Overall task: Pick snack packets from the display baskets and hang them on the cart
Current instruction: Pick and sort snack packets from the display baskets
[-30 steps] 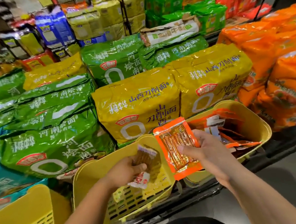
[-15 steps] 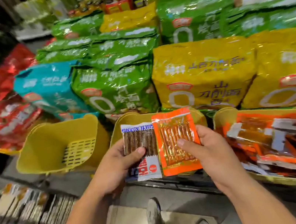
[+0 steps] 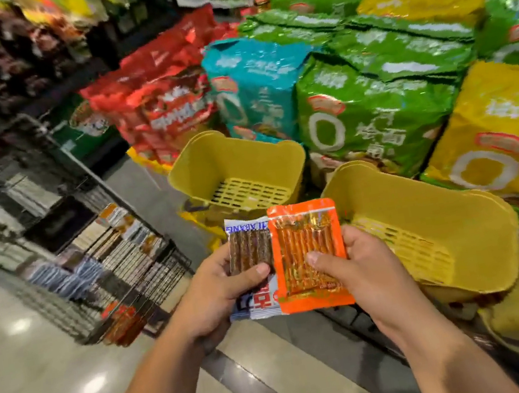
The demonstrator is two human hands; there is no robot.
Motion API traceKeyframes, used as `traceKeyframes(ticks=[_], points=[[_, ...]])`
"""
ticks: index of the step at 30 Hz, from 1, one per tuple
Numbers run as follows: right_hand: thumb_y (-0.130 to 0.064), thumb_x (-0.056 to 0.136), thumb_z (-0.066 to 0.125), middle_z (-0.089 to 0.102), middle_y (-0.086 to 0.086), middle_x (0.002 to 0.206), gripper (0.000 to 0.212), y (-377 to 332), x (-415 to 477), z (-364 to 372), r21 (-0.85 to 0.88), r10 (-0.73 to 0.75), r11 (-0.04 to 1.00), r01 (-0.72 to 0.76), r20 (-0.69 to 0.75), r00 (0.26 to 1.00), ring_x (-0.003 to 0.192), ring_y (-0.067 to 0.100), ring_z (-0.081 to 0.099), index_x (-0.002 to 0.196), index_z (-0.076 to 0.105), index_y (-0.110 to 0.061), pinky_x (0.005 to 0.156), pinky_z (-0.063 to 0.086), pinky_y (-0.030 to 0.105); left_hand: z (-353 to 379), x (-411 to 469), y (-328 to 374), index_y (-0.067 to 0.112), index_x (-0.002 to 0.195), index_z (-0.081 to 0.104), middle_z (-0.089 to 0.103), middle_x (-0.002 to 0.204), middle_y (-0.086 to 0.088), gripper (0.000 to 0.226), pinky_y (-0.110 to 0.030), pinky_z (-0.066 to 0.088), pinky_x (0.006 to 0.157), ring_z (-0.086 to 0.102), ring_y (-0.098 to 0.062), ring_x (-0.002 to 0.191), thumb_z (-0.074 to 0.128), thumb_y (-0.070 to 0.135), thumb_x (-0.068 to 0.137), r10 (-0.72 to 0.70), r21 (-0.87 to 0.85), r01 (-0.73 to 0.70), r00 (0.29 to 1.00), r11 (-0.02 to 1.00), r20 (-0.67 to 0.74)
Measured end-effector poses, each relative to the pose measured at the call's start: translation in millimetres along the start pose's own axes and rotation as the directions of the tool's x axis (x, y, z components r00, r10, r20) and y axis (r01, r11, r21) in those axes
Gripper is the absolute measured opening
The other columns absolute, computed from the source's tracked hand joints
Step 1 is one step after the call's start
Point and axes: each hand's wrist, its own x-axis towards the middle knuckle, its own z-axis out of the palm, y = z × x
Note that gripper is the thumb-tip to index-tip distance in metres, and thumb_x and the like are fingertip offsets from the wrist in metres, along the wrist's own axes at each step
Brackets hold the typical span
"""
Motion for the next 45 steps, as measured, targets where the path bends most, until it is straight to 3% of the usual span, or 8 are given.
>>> traceKeyframes(ticks=[7,14,18,28,34,37,41,45], points=[[-0.009,0.089,0.074,0.079,0.002,0.098,0.019,6.4,-7.8,129.3,-0.103,0.006,0.995,0.005,0.109,0.994,0.092,0.024,0.076,0.105,0.072,-0.019,0.090,0.057,0.056,-114.4,-72.9,5.1,0.007,0.113,0.070,0.073,0.112,-0.025,0.032,-0.039,0.063,0.079,0.074,-0.031,0.090,0.070,0.001,0.081,0.011,-0.110,-0.028,0.989,0.994,-0.149],[-0.020,0.095,0.067,0.079,0.004,0.099,0.014,20.8,-25.8,277.5,-0.145,0.021,0.989,0.015,0.247,0.969,0.094,0.025,0.076,0.105,0.077,-0.018,0.092,0.057,0.053,-244.3,-147.3,-1.8,0.007,0.123,0.064,0.073,0.117,-0.019,0.040,-0.045,0.058,0.088,0.071,-0.032,0.100,0.073,0.003,0.084,0.049,-0.145,-0.095,0.956,0.985,-0.289],[-0.016,0.094,0.068,0.079,0.008,0.097,0.013,30.8,-27.4,339.5,-0.167,0.043,0.986,0.011,0.316,0.948,0.092,0.027,0.076,0.104,0.075,-0.011,0.091,0.058,0.053,-302.9,-184.4,-3.2,0.006,0.122,0.064,0.074,0.113,-0.019,0.035,-0.038,0.059,0.077,0.072,-0.030,0.094,0.070,0.003,0.087,0.030,-0.181,-0.105,0.926,0.978,-0.375],[-0.003,0.087,0.074,0.077,0.011,0.104,0.049,46.0,25.8,420.1,-0.175,0.087,0.984,-0.022,0.374,0.923,0.094,0.031,0.075,0.126,0.051,-0.022,0.086,0.058,0.053,-381.5,-202.6,-3.7,0.013,0.125,0.062,0.076,0.110,-0.015,0.033,-0.041,0.061,0.079,0.074,-0.034,0.098,0.066,0.007,0.092,-0.030,-0.252,-0.121,0.850,0.960,-0.525],[0.002,0.089,0.070,0.078,0.009,0.100,0.061,53.8,107.4,453.4,-0.197,0.128,0.979,-0.059,0.361,0.924,0.089,0.025,0.076,0.133,0.044,-0.031,0.080,0.059,0.046,-429.5,-173.3,-4.9,0.011,0.115,0.068,0.078,0.099,-0.014,0.020,-0.033,0.059,0.067,0.076,-0.025,0.079,0.065,0.009,0.096,-0.106,-0.247,-0.102,0.700,0.964,-0.706],[0.004,0.089,0.070,0.078,0.003,0.092,0.057,57.2,160.3,478.1,-0.271,0.178,0.960,-0.072,0.391,0.903,0.083,0.020,0.076,0.132,0.047,-0.026,0.073,0.058,0.040,-458.9,-149.4,-2.2,0.013,0.111,0.070,0.079,0.095,-0.011,0.015,-0.034,0.056,0.070,0.076,-0.023,0.077,0.065,0.011,0.096,-0.130,-0.231,-0.087,0.614,0.969,-0.779],[0.002,0.089,0.071,0.074,0.008,0.102,0.054,50.5,240.1,520.8,-0.415,0.271,0.908,-0.055,0.483,0.833,0.082,0.019,0.075,0.133,0.048,-0.019,0.072,0.059,0.037,-490.5,-102.0,8.1,0.015,0.113,0.069,0.079,0.096,-0.008,0.017,-0.037,0.058,0.077,0.077,-0.024,0.084,0.066,0.014,0.096,-0.160,-0.203,-0.018,0.553,0.979,-0.818],[-0.006,0.092,0.070,0.073,0.009,0.104,0.052,53.3,304.1,562.3,-0.589,0.355,0.807,0.044,0.543,0.761,0.085,0.029,0.075,0.131,0.044,-0.028,0.078,0.062,0.050,-522.6,-58.4,8.3,0.018,0.108,0.070,0.079,0.096,-0.008,0.014,-0.041,0.060,0.084,0.077,-0.024,0.084,0.069,0.014,0.095,-0.232,-0.220,0.082,0.465,0.972,-0.855]])
